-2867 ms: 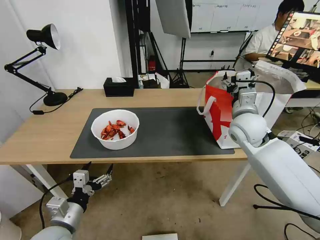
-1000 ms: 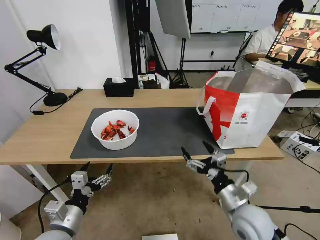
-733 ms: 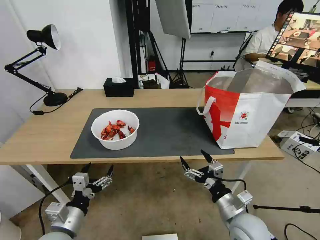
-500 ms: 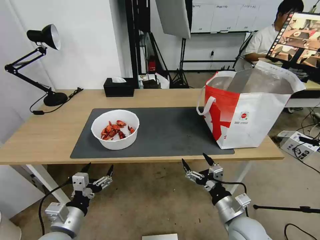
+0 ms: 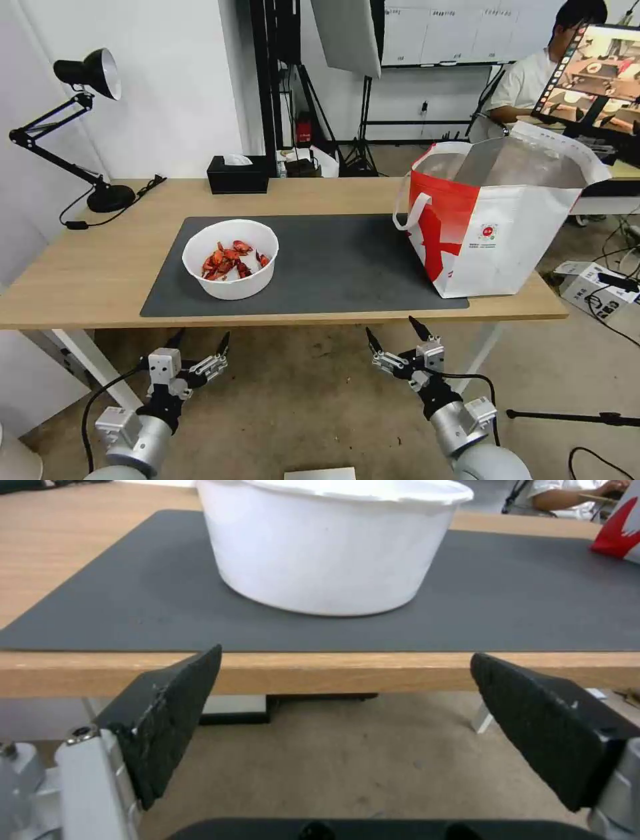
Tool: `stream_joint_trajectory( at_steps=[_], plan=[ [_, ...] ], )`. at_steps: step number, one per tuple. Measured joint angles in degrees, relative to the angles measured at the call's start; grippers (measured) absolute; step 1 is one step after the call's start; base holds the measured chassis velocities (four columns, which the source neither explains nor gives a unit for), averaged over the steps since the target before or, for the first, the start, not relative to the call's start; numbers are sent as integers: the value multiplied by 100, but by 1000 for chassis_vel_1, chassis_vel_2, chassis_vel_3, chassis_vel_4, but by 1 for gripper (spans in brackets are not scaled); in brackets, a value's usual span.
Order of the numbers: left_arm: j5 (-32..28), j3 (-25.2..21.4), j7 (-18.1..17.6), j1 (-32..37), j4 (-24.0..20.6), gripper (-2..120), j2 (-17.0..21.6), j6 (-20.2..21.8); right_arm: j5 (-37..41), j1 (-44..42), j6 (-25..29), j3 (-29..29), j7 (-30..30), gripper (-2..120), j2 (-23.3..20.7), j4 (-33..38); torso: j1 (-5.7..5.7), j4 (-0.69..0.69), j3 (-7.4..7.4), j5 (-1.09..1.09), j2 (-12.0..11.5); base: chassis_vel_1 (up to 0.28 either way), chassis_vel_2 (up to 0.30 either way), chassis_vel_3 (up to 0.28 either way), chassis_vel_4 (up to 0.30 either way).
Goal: Pick up the trash from the table and place it into the takeout bag.
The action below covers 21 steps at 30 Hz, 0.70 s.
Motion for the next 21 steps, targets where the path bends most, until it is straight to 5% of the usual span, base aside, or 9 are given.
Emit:
stream_joint_trajectory(
  at_steps=[15, 21],
  plan=[
    [-94, -5, 2, -120, 36, 100, 155, -3, 14, 8, -7, 0, 0, 100, -4, 6, 0, 0, 0, 0, 0, 0, 0, 0, 0],
    [-501, -211, -55, -445, -84, 100, 518, 139, 17, 9, -8, 0, 1, 100, -5, 8, 0, 0, 0, 0, 0, 0, 0, 0, 0]
  ],
)
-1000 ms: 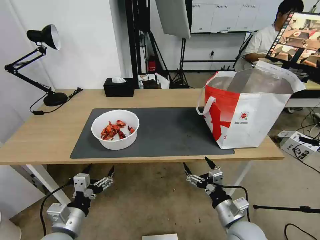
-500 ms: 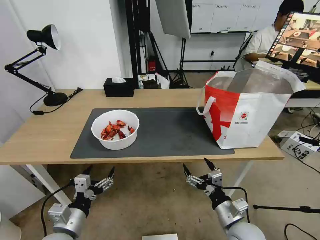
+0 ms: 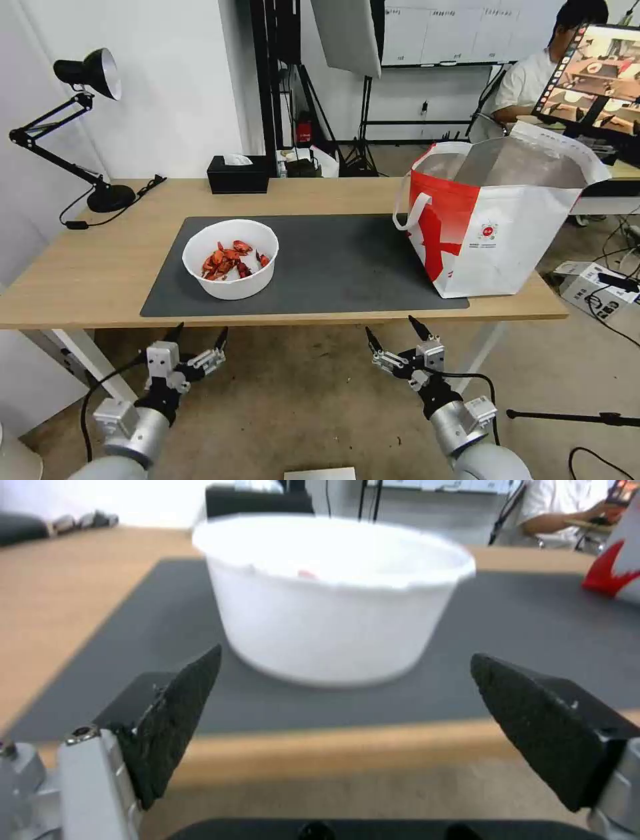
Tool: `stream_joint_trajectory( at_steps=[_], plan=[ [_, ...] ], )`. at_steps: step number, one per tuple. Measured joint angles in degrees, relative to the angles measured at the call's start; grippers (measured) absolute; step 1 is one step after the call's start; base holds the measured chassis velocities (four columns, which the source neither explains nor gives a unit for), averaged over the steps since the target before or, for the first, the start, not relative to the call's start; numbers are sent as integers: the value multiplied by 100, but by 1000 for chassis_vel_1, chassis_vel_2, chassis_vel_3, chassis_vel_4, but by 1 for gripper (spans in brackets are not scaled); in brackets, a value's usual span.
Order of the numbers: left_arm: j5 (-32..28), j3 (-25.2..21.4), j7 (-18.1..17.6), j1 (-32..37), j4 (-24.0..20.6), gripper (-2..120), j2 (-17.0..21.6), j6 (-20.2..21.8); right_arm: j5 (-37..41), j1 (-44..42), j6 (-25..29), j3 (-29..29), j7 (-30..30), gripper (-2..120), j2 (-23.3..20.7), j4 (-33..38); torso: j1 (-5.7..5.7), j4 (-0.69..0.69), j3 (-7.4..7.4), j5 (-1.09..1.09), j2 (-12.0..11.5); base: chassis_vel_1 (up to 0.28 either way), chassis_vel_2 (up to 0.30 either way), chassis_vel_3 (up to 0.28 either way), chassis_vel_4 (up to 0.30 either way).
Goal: Pick up the trash from the table and place it into the takeout bag.
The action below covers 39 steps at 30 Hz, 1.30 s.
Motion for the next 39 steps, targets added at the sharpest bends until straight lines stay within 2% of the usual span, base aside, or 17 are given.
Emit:
stream_joint_trajectory(
  at_steps=[2, 4, 5, 8, 9, 11, 13, 16, 17, 19, 24, 28, 31, 35, 37, 38, 39],
  plan=[
    [-90, -30, -37, -72, -21, 100, 127, 44, 1, 1, 0, 0, 0, 100, 0, 0, 0, 0, 0, 0, 0, 0, 0, 0, 0],
    [-299, -68, -113, -245, -33, 100, 538, 137, 2, 2, 0, 0, 0, 100, 0, 2, 0, 0, 0, -1, 0, 0, 0, 0, 0],
    [-299, -68, -113, -245, -33, 100, 538, 137, 2, 2, 0, 0, 0, 100, 0, 2, 0, 0, 0, -1, 0, 0, 0, 0, 0],
    [-712, -84, -255, -591, -8, 100, 1207, 289, 3, 3, -1, 1, 0, 100, -1, 3, 0, 0, 0, 0, 0, 0, 0, 0, 0],
    [-712, -84, -255, -591, -8, 100, 1207, 289, 3, 3, -1, 1, 0, 100, -1, 3, 0, 0, 0, 0, 0, 0, 0, 0, 0],
    [-1033, -81, -332, -898, 66, 100, 1618, 394, 3, 3, -1, 0, 0, 100, -1, 4, 0, 0, 0, -1, 0, 0, 0, 0, 0],
    [-1138, -71, -352, -1000, 101, 100, 1737, 425, 3, 3, -1, 1, 0, 100, -1, 4, 0, 0, 0, -1, 0, 0, 0, 0, 0],
    [-1698, 56, -456, -1670, 418, 100, 2397, 516, 3, 4, -1, 1, -1, 100, -1, 5, 0, -2, 0, -1, -1, 0, 0, 0, 0],
    [-1698, 56, -456, -1670, 418, 100, 2397, 516, 3, 4, -1, 1, -1, 100, -1, 5, 0, -2, 0, -1, -1, 0, 0, 0, 0],
    [-1984, 33, -461, -1825, 624, 100, 2730, 527, 4, 4, -1, 1, -1, 100, -1, 5, 1, -1, 1, 0, -1, 0, 0, 0, 0],
    [-2214, 72, -460, -1937, 841, 100, 2977, 570, 4, 4, -1, 1, -2, 100, -1, 5, 0, 1, 1, 0, 0, 0, 0, 0, 0],
    [-2787, 413, -536, -2338, 1006, 100, 3103, 814, 4, 4, -1, 1, -1, 100, -1, 5, 0, 2, 0, -1, 0, 0, 0, 0, 0],
    [-3631, 835, -730, -2954, 1142, 100, 3202, 1247, 3, 4, -1, 1, -2, 100, -1, 5, 1, -2, 1, -1, -1, 0, 0, 0, 0],
    [-4135, 1000, -928, -3289, 1287, 100, 3249, 1595, 4, 4, -1, 1, -2, 100, -1, 5, 1, 0, 1, 1, 0, 0, 0, 0, 0],
    [-4599, 1132, -1110, -3606, 1474, 100, 3297, 2101, 3, 4, -1, 1, -2, 100, -1, 5, 0, 0, 1, -1, 0, 0, 0, 0, 0],
    [-4599, 1132, -1110, -3606, 1474, 100, 3297, 2101, 3, 4, -1, 1, -2, 100, -1, 5, 0, 0, 1, -1, 0, 0, 0, 0, 0],
    [-4838, 1166, -1166, -3749, 1575, 100, 3328, 2415, 4, 4, -1, 1, -2, 100, -1, 5, 1, 0, 0, 0, -1, 0, 0, 0, 0]
  ],
)
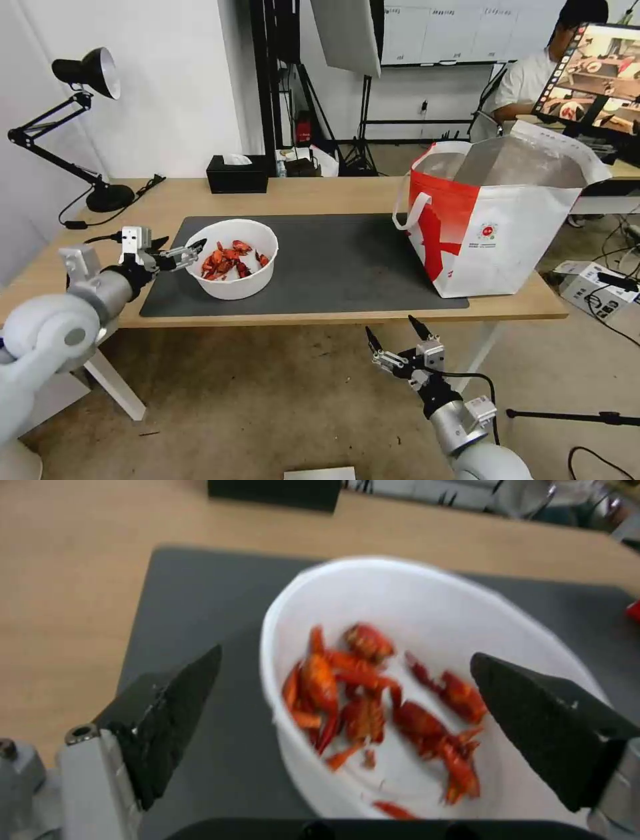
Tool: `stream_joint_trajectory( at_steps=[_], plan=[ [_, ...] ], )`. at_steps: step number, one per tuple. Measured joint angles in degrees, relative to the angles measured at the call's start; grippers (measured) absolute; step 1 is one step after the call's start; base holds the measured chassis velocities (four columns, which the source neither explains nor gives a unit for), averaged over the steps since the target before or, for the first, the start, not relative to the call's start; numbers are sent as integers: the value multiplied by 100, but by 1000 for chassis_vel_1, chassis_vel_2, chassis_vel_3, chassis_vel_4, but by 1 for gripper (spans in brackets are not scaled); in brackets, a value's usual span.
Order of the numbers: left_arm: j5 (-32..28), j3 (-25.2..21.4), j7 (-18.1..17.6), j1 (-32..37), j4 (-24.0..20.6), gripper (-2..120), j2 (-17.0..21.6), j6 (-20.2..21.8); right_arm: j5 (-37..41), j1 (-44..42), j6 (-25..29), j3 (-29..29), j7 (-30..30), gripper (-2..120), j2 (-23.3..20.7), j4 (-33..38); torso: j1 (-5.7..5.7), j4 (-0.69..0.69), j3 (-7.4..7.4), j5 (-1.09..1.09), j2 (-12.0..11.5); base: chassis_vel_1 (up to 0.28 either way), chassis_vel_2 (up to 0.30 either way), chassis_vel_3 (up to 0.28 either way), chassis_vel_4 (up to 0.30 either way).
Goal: Pick up the trash from the table and place it into the takeout bag.
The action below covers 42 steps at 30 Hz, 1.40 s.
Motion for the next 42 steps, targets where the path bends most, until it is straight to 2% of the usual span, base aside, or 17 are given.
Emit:
stream_joint_trajectory(
  at_steps=[1, 4, 7, 11, 14, 19, 23, 26, 30, 33, 38, 41, 42],
  plan=[
    [-270, 34, -51, -125, 98, 100, 37, 259, 0, 0, 0, 0, 0, 100, 0, 0, 0, 0, 0, 1, 0, 0, 0, 0, 0],
    [-483, 64, -116, -239, 185, 100, 57, 438, 0, 0, 0, 0, 0, 100, 0, 0, 0, 0, 0, 1, 0, 0, 0, 0, 0],
    [-1042, 139, -248, -463, 341, 100, 74, 783, 0, 0, 0, 0, 0, 100, 0, 0, 0, 1, 0, 0, 0, 0, 0, 0, 0],
    [-1463, 305, -426, -676, 443, 100, 28, 1076, 0, 0, 0, 0, 0, 100, 0, 0, -1, 0, 0, 1, 0, 0, 0, 0, 0],
    [-1543, 420, -493, -766, 489, 100, 3, 1137, 0, 0, 0, 0, 0, 100, 0, 0, 0, 1, 0, 1, 0, 0, 0, 0, 0],
    [-1882, 1041, -752, -1339, 886, 100, -113, 1234, 0, 0, 0, 0, 0, 100, 0, 0, -1, 0, 0, 1, 0, 0, 0, 0, 0],
    [-1926, 1194, -797, -1491, 992, 100, -141, 1237, 0, 0, 0, 0, 0, 100, 0, 0, 0, 0, 0, 0, 0, 0, 0, 0, 0],
    [-2072, 1508, -1012, -1864, 1199, 100, -235, 1274, 0, 0, 0, 0, 0, 100, 0, 0, 0, 0, 0, 1, 0, 0, 0, 0, 0],
    [-2177, 1654, -1259, -2051, 1279, 100, -307, 1326, 0, 0, 0, 0, 0, 100, 0, -1, 0, 0, 0, 1, 0, 0, 0, 0, 0],
    [-2402, 1915, -1654, -2351, 1442, 100, -403, 1399, 0, 0, 0, 0, 0, 100, 0, 0, 0, -1, 0, 1, 0, 0, 0, 0, 0],
    [-2449, 2028, -1778, -2485, 1511, 100, -445, 1401, 0, 0, 0, 0, 0, 100, 0, -1, -1, 0, 0, 1, 0, 0, 0, 0, 0],
    [-2400, 2064, -1905, -2527, 1509, 88, -499, 1389, 0, 0, 0, 0, 0, 100, 0, -1, 0, 0, -1, 1, 0, 0, 0, 0, 0],
    [-2400, 2064, -1905, -2527, 1509, 88, -499, 1389, 0, 0, 0, 0, 0, 100, 0, -1, 0, 0, -1, 1, 0, 0, 0, 0, 0]
  ],
)
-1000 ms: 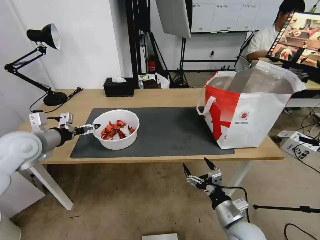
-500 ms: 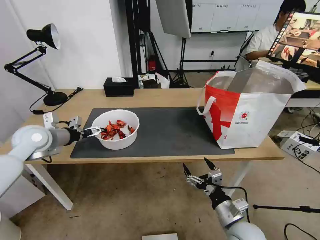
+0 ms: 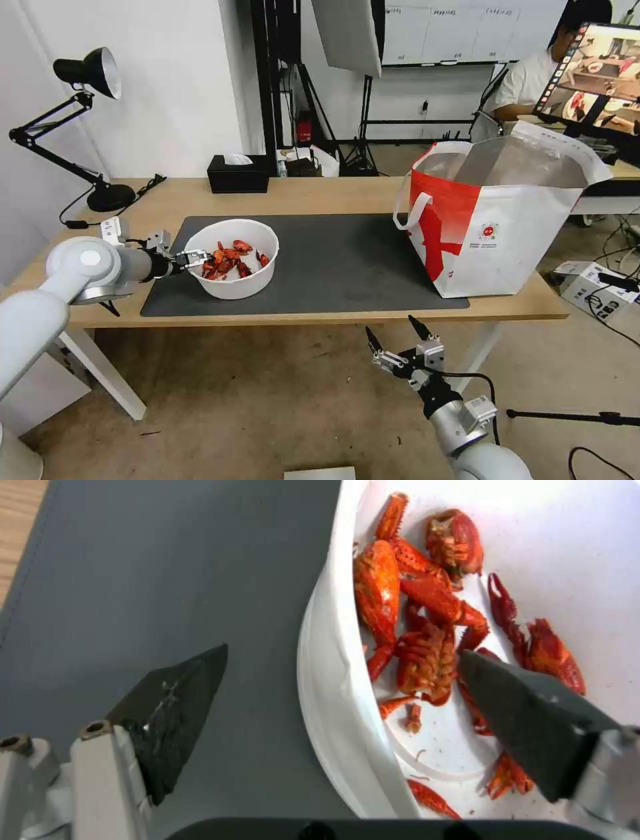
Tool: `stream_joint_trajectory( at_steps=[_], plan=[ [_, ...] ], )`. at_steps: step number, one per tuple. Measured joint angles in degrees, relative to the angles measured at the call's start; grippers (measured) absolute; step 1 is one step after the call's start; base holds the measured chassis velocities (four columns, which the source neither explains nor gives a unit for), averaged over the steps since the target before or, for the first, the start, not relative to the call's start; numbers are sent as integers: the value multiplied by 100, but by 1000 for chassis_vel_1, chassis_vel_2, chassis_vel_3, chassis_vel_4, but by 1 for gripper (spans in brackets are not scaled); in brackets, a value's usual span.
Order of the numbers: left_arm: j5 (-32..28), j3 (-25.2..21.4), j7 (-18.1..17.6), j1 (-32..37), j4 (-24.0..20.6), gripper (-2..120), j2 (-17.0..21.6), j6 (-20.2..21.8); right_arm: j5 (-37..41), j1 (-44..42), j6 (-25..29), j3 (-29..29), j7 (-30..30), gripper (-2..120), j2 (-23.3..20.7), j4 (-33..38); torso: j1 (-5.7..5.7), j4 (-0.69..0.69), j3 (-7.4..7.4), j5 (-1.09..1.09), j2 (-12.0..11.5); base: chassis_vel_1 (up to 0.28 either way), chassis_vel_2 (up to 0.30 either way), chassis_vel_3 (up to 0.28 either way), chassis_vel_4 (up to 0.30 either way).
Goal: Pick up the trash from the table and place it into the takeout bag.
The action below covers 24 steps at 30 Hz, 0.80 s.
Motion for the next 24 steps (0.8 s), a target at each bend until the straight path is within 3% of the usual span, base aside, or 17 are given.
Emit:
stream_joint_trajectory(
  at_steps=[4, 6, 11, 12, 17, 24],
  plan=[
    [38, 30, -16, -12, -1, 75, -8, -16, 0, 0, 0, 0, 0, 100, 0, 0, 0, 0, 0, 0, 0, 0, 0, 0, 0],
    [65, 43, -17, -15, 11, 62, -21, -25, 0, 0, 0, 0, 0, 100, 0, 0, 0, 0, 0, 0, 0, 0, 0, 0, 0],
    [196, 53, -11, -11, 24, 50, -43, -93, 0, 0, 0, 0, 0, 100, 0, 0, 0, 0, 0, 0, 0, 0, 0, 0, 0],
    [312, 60, 4, 14, 26, 41, -52, -142, 0, 0, 0, 0, 0, 100, 0, 0, 0, 0, 0, 0, 0, 0, 0, 0, 0],
    [369, 56, 19, 49, 20, 28, -63, -186, 0, 0, 0, 0, 0, 100, 0, 0, -1, 1, -1, 1, 1, 0, 0, 0, 0],
    [541, 46, 44, 59, 60, 0, -202, -280, 0, 0, 0, 0, 0, 100, 0, 0, -1, 2, -1, 2, 1, 0, 0, 0, 0]
  ],
)
